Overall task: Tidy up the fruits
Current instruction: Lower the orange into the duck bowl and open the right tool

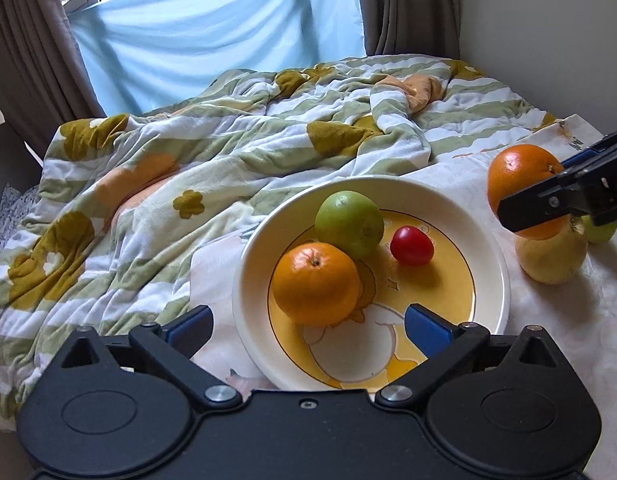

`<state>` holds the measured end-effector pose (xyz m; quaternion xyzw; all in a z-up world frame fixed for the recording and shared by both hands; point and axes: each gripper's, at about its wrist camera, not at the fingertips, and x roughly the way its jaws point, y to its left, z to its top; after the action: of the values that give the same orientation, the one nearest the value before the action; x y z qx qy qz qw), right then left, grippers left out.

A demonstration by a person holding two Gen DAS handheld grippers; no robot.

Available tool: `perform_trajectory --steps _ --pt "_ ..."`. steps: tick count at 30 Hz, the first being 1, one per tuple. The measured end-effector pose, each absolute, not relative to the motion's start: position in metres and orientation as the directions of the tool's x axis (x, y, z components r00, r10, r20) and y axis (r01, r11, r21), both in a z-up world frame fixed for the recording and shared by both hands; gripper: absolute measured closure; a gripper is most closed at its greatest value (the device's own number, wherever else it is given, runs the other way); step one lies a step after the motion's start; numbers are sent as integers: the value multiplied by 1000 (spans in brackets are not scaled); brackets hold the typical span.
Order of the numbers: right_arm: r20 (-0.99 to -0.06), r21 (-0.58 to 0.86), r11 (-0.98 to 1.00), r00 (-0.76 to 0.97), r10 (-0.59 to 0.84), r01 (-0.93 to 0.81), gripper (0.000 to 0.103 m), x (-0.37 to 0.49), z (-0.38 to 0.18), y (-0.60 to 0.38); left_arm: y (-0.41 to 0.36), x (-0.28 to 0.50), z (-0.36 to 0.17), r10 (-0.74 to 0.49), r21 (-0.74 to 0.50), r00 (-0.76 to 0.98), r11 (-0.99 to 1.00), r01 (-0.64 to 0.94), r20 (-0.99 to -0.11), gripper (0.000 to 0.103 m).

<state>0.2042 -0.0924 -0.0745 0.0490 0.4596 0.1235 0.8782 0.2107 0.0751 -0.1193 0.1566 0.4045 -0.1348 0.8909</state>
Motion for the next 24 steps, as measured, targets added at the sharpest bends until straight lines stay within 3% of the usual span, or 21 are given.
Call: perform_trajectory --steps 12,24 --pt "-815 191 928 476 332 -320 29 219 -92 -63 85 173 -119 -85 110 608 955 277 -789 0" --pt "-842 187 918 424 334 -350 29 228 -120 -35 95 166 -123 -57 91 602 973 213 -797 0"
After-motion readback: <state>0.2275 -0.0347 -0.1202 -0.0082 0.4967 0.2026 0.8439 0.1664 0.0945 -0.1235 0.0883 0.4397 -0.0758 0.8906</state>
